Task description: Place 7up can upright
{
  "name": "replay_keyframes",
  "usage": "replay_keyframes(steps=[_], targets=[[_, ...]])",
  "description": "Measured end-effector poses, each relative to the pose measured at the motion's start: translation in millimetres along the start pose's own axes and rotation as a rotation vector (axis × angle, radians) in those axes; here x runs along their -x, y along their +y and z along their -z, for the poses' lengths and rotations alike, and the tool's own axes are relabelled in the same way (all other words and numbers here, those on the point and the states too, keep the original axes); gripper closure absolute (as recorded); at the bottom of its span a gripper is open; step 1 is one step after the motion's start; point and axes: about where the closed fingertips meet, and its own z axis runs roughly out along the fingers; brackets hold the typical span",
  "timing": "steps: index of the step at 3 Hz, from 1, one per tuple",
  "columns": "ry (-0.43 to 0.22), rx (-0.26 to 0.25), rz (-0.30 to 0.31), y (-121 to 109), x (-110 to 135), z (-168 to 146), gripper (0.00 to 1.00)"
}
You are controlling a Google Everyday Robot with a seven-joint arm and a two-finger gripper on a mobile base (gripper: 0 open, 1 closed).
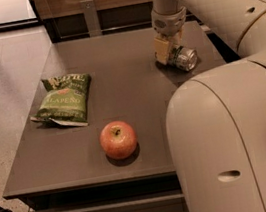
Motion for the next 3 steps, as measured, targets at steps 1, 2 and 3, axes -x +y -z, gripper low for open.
replay_keyframes(steps=[1,2,3], targets=[[-0.007,-0.003,0.001,-1.0,3.0,-3.1,0.93],[-0.011,-0.005,0.001,-1.7,5.0,-5.5,1.00],[-0.053,-0.017,0.023,-4.0,9.7,3.0,1.00]])
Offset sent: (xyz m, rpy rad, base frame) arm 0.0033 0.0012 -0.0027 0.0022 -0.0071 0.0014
